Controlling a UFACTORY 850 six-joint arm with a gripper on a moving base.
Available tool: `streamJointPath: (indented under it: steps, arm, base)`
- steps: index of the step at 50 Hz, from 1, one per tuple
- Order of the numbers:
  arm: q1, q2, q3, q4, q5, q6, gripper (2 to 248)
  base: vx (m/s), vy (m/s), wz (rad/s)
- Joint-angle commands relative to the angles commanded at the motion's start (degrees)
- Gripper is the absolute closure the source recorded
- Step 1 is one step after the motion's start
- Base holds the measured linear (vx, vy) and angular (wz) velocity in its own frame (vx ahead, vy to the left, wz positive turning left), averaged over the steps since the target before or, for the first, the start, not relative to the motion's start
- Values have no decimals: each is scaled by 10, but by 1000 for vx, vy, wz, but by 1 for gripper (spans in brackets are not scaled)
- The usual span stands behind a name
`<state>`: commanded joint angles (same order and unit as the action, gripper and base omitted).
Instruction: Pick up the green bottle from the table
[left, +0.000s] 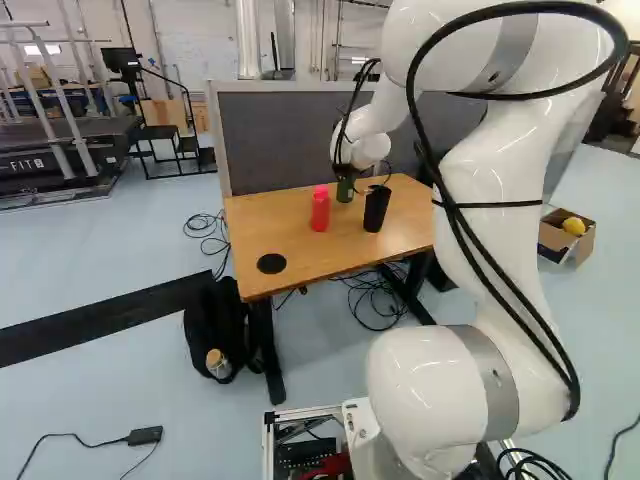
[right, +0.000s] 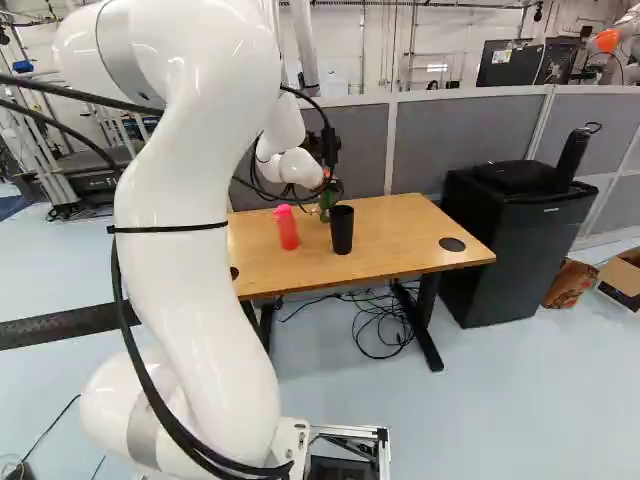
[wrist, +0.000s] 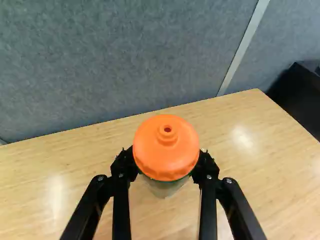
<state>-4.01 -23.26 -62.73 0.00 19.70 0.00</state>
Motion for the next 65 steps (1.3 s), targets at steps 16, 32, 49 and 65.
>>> streamJointPath:
  steps: [16,32,49,65]
  arm:
    - [8,28,12,0,0,0,127]
    - [21,63,33,0,0,0,127]
    - [36,103,56,0,0,0,127]
    - [47,146,84,0,0,0,127]
  base:
    - [0,0,0]
    - [0,0,0]
    - [0,0,0]
    - [0,0,0]
